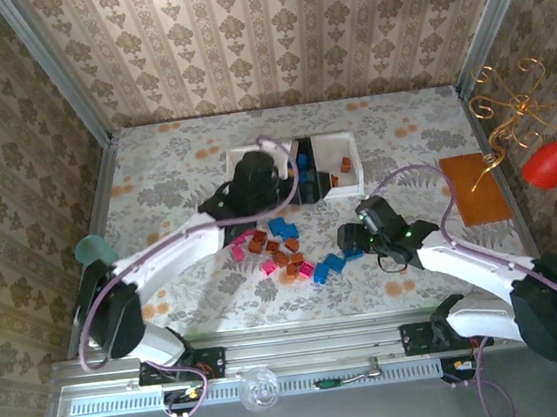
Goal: Sort the legos into containers by color
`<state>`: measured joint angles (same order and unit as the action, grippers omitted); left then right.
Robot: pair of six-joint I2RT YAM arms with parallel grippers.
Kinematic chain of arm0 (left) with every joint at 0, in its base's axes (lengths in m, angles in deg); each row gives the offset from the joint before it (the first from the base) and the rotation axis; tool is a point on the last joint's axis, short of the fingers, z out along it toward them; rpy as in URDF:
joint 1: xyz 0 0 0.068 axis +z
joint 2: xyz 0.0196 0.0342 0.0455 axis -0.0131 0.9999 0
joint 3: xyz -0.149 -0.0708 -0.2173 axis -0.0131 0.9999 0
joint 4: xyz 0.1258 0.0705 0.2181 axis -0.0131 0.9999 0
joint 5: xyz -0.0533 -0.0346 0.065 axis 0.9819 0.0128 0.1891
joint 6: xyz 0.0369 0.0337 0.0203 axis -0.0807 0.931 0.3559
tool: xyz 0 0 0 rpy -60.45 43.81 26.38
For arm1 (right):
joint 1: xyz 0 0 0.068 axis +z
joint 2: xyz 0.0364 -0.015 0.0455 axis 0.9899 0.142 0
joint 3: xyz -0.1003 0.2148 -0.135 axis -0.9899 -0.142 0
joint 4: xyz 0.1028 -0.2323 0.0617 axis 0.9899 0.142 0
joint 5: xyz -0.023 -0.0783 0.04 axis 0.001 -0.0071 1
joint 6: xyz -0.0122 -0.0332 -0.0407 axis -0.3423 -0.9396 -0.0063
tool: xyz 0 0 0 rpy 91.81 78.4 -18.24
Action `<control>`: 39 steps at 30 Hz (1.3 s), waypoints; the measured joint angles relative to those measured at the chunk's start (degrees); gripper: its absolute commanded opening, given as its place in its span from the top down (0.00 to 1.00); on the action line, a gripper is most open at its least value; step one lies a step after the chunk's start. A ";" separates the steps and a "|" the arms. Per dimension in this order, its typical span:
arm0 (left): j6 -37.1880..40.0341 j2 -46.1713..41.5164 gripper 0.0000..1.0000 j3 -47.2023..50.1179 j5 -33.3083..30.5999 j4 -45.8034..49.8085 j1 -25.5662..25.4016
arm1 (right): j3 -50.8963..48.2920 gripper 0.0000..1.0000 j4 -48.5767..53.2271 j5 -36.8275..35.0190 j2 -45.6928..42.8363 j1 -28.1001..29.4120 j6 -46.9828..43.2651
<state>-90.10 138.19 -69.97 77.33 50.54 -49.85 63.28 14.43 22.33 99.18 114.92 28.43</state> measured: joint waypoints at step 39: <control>-5.62 -32.96 0.00 34.12 -16.39 5.68 -6.75 | 3.85 0.53 4.35 -9.11 13.57 3.19 -1.03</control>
<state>-95.72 105.23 -35.85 60.93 56.23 -56.61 67.13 18.78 13.22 112.75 118.11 27.41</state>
